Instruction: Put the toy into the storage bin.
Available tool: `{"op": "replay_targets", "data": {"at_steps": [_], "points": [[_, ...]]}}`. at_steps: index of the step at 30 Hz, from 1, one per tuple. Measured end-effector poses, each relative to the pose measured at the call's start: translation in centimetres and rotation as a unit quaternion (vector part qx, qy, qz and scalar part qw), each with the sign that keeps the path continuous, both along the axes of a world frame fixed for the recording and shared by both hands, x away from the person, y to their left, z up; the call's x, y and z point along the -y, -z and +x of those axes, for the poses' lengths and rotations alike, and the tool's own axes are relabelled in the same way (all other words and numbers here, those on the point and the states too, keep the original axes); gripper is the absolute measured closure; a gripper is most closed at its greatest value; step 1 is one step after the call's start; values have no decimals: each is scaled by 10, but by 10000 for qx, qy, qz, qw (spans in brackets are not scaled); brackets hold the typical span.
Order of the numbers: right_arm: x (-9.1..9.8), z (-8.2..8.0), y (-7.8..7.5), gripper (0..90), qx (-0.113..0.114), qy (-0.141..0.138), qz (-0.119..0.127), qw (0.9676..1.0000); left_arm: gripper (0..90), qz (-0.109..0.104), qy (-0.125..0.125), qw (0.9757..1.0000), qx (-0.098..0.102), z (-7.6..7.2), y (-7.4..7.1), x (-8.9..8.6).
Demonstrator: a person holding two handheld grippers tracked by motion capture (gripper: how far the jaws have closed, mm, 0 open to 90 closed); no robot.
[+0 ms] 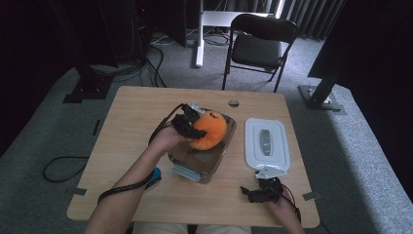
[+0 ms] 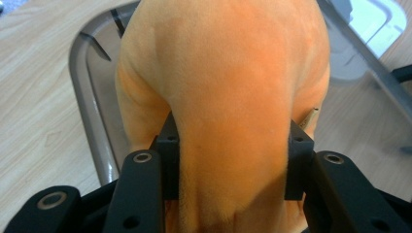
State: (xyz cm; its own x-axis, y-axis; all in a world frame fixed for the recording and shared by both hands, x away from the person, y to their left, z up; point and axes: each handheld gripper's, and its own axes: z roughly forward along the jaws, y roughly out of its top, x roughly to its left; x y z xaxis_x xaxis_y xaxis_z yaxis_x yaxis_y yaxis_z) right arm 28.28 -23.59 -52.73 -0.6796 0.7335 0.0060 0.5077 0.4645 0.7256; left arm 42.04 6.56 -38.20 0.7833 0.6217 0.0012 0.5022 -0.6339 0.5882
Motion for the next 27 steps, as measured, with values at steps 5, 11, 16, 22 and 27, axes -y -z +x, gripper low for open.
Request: {"op": "replay_targets", "data": {"at_steps": [5, 11, 16, 22, 27], "points": [[0, 0, 0, 131, -1, -1, 0, 10000, 579, 16, 24, 10000, -54, 1, 2, 3], [0, 0, 0, 131, -4, 0, 2, 10000, 561, 83, 67, 9998, -170, 3, 5, 7], [0, 0, 0, 131, -4, 0, 1, 10000, 551, 266, 118, 9994, -200, 4, 10, 12], [0, 0, 0, 132, -6, -2, 16, 10000, 534, 237, 90, 9992, -309, 6, 12, 15], [0, 0, 0, 132, -8, 0, 10, 10000, 522, 319, 97, 9988, -352, 7, 15, 18]]}}
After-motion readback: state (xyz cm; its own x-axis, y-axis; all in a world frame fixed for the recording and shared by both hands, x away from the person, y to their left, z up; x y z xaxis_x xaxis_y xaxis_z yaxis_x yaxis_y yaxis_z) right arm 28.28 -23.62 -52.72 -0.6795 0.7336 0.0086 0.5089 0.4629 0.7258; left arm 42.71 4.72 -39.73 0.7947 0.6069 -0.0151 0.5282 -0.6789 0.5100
